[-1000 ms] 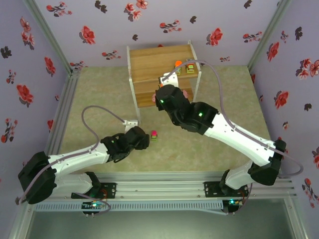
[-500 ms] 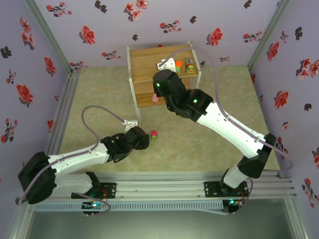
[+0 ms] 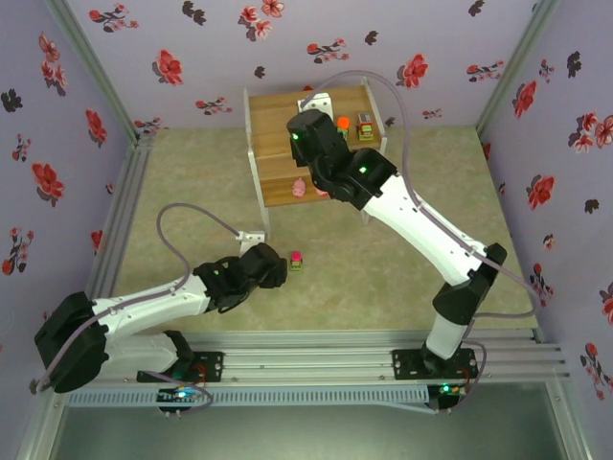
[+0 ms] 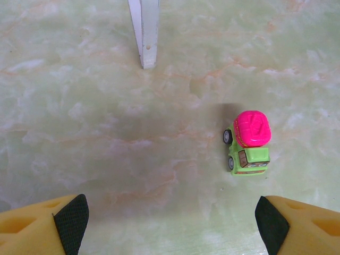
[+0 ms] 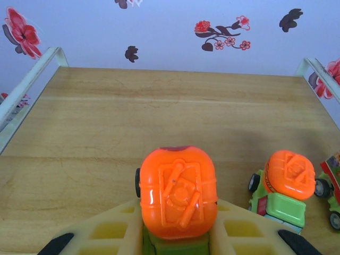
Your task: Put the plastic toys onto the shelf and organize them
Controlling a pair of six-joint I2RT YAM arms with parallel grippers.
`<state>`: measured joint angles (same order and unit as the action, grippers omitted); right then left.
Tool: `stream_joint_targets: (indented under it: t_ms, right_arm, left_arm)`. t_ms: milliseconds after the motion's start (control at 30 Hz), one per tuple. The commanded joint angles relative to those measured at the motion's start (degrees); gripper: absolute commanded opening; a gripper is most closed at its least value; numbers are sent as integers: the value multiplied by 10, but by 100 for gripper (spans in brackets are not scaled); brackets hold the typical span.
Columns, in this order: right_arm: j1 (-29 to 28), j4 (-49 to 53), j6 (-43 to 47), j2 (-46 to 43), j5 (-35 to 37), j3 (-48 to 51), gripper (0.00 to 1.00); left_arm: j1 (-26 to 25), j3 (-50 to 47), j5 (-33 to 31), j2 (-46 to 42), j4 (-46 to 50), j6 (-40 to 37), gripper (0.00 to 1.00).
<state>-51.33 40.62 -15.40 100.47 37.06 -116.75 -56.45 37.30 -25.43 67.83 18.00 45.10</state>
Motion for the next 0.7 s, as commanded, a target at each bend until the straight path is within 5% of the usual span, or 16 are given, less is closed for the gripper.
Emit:
stream_joint_targets:
  t_ms: [0, 667]
  right_arm:
    - [6, 38, 4, 23, 4, -44, 22]
    - [27, 68, -12, 51, 0, -62, 22]
  left_arm:
    - [4, -1, -6, -14, 4, 0, 86]
    - [4, -7, -7, -31, 11, 0, 86]
